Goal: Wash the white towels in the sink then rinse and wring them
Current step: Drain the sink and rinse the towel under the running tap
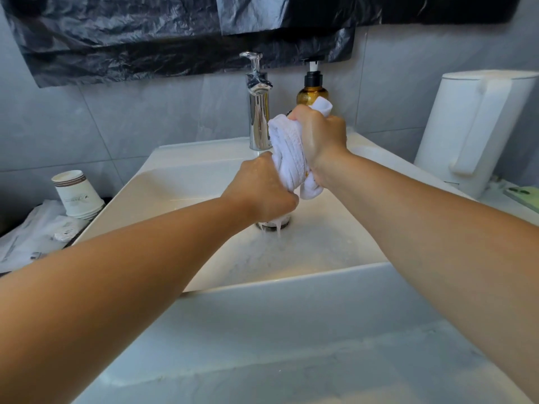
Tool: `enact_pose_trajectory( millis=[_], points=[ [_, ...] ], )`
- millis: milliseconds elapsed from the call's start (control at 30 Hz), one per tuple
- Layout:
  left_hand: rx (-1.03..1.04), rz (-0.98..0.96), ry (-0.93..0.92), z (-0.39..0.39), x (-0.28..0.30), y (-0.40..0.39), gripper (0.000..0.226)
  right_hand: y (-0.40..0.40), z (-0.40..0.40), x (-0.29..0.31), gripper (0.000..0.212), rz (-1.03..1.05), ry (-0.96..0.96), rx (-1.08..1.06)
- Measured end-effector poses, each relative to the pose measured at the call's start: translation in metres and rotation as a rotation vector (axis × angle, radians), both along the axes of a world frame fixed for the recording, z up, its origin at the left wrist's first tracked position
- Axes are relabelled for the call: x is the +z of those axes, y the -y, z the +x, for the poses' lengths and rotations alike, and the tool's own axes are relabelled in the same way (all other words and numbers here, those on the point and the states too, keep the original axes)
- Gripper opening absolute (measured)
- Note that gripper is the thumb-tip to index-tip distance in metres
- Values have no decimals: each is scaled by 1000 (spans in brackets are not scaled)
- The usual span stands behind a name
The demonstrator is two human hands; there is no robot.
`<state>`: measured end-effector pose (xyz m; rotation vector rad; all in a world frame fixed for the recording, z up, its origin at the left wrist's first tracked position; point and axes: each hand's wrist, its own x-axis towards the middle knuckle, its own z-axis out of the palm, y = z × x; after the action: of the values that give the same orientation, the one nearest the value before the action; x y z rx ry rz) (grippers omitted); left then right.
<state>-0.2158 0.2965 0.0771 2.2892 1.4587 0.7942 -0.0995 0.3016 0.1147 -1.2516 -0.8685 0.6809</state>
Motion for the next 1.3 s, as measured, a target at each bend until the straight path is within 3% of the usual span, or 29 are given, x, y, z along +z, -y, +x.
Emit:
enact_pose_trajectory(
  millis=[233, 433, 500, 600, 700, 800, 1000, 1133, 1233, 1300],
  points=[
    [54, 76, -209, -5, 7, 9, 52, 11, -6, -2, 21, -39, -40, -48],
    [63, 41, -225, -19, 14, 23, 65, 25, -10, 4, 22, -72, -21, 22],
    [62, 30, -123, -27, 18, 29, 56, 34, -10, 12, 26, -84, 0, 61],
    [81, -31, 177, -39, 31, 38, 46, 50, -12, 29, 39, -119, 32, 162],
    [85, -161, 474, -58, 49, 60, 46, 65, -15, 51, 58, -92, 45, 302],
    [53, -275, 773, -87, 65, 89, 51, 96, -28, 71, 59, -42, 125, 407],
    [-4, -372, 1250, -160, 96, 175, 31, 170, -85, 76, 21, 36, 238, 520],
    [20, -257, 1408, -214, 102, 241, 33, 226, -145, 57, 9, 52, 197, 745],
    [-46, -198, 1444, -248, 92, 291, 17, 262, -192, 23, 8, 70, 239, 965],
    [5, -248, 1413, -265, 78, 324, 20, 288, -222, 0, 17, 96, 255, 1061]
  ],
)
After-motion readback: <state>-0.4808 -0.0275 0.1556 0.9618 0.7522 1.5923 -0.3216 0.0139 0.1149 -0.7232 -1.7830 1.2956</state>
